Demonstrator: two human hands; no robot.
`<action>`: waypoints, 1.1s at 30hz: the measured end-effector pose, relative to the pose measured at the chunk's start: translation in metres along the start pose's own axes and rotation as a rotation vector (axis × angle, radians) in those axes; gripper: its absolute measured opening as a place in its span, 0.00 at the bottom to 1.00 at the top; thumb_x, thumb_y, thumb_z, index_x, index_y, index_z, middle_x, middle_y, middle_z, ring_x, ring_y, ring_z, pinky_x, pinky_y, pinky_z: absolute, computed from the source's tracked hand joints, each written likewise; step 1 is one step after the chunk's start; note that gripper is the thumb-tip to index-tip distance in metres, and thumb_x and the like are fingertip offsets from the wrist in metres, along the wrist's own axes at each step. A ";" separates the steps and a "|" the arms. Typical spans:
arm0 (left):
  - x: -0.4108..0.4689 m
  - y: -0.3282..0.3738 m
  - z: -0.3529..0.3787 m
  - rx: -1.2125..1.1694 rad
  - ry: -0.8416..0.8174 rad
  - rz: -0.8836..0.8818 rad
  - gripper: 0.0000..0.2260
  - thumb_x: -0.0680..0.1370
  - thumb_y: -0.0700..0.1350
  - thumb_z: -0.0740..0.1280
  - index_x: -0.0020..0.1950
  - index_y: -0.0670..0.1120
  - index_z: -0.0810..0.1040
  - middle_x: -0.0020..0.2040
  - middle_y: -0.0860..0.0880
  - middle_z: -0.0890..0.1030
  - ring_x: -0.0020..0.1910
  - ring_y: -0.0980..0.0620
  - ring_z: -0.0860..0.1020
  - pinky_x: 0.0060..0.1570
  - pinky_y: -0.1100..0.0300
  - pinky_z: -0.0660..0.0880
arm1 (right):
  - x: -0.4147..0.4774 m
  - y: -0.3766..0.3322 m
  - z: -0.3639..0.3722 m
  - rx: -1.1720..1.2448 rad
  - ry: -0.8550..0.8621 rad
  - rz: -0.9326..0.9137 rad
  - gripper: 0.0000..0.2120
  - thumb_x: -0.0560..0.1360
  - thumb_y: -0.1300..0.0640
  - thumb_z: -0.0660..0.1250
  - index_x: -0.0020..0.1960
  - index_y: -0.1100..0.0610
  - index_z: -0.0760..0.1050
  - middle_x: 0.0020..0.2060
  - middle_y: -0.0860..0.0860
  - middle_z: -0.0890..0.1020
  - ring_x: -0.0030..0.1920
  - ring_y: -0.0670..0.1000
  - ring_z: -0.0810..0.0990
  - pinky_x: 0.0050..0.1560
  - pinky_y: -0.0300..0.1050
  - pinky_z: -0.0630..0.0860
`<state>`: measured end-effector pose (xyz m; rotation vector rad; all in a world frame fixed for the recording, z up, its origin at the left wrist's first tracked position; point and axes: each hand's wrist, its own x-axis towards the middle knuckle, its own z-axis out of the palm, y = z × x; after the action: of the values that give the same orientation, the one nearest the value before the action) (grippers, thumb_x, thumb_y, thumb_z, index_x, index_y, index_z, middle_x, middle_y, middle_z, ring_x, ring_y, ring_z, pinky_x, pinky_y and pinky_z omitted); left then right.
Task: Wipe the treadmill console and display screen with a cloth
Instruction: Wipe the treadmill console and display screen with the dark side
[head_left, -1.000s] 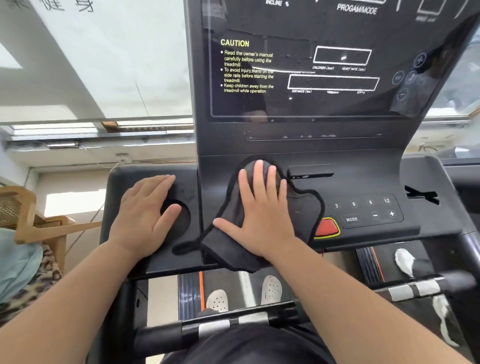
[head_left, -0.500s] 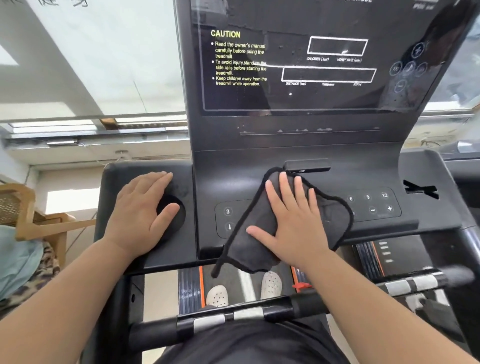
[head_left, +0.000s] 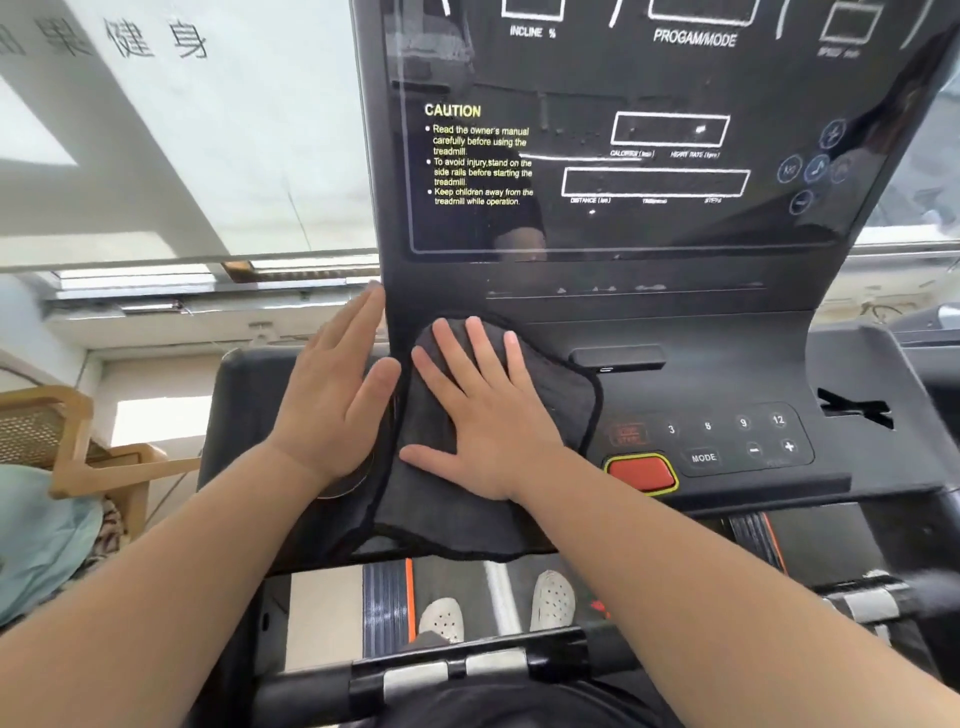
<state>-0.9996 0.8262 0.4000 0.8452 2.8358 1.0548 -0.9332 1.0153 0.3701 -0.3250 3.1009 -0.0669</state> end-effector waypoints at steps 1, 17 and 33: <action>0.004 0.002 -0.003 -0.014 0.017 -0.005 0.35 0.81 0.66 0.42 0.82 0.47 0.55 0.82 0.49 0.60 0.81 0.51 0.56 0.80 0.55 0.52 | 0.007 -0.001 -0.002 -0.024 0.013 -0.014 0.45 0.77 0.24 0.49 0.84 0.48 0.42 0.84 0.52 0.39 0.82 0.59 0.34 0.79 0.66 0.36; 0.026 0.029 -0.027 -0.071 0.182 -0.108 0.43 0.77 0.73 0.38 0.82 0.47 0.55 0.82 0.53 0.57 0.76 0.69 0.48 0.72 0.76 0.41 | 0.015 -0.001 -0.017 -0.104 0.154 0.181 0.52 0.76 0.29 0.60 0.84 0.60 0.41 0.83 0.59 0.39 0.82 0.60 0.37 0.80 0.66 0.38; 0.064 0.023 -0.045 -0.381 0.150 -0.070 0.44 0.73 0.78 0.44 0.80 0.53 0.62 0.76 0.51 0.68 0.74 0.45 0.69 0.73 0.38 0.64 | 0.066 0.063 -0.073 0.038 0.504 0.481 0.56 0.74 0.22 0.52 0.83 0.63 0.43 0.82 0.65 0.43 0.82 0.65 0.40 0.79 0.71 0.41</action>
<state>-1.0512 0.8442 0.4600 0.6513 2.6129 1.6362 -1.0134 1.0664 0.4392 0.5251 3.5555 -0.2275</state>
